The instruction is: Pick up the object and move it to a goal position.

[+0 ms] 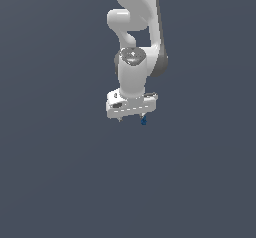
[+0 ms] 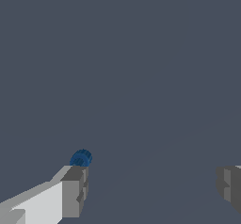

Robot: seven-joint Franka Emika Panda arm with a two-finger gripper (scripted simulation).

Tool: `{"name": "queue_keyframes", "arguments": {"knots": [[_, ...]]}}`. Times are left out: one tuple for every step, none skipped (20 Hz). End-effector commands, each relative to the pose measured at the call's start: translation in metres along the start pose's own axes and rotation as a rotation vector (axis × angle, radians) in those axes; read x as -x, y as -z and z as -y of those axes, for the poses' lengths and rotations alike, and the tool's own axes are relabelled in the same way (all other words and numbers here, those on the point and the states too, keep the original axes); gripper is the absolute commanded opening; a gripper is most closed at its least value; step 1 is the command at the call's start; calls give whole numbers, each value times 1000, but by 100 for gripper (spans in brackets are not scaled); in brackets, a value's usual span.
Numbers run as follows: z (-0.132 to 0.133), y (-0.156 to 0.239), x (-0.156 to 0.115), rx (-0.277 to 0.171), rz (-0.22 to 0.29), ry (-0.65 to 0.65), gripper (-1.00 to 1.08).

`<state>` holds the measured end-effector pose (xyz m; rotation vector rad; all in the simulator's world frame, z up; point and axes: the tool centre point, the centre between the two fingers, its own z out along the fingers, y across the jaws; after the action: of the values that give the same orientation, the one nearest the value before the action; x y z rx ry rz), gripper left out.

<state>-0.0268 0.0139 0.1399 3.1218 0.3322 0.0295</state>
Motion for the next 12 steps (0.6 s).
{"name": "queue_keyframes", "arguments": {"knots": [[24, -14, 10, -1, 6, 97, 100], [32, -19, 14, -1, 7, 132, 100], [40, -23, 19, -2, 9, 165, 100], [47, -27, 22, -2, 11, 195, 100], [53, -30, 26, -3, 12, 223, 100], [59, -33, 29, -3, 13, 248, 100], [64, -36, 32, -4, 14, 270, 100], [69, -39, 35, -5, 15, 290, 100], [73, -41, 38, -5, 16, 307, 100], [76, -42, 40, -6, 16, 322, 100], [79, -44, 42, -6, 17, 334, 100], [81, -45, 43, -7, 17, 343, 100]]}}
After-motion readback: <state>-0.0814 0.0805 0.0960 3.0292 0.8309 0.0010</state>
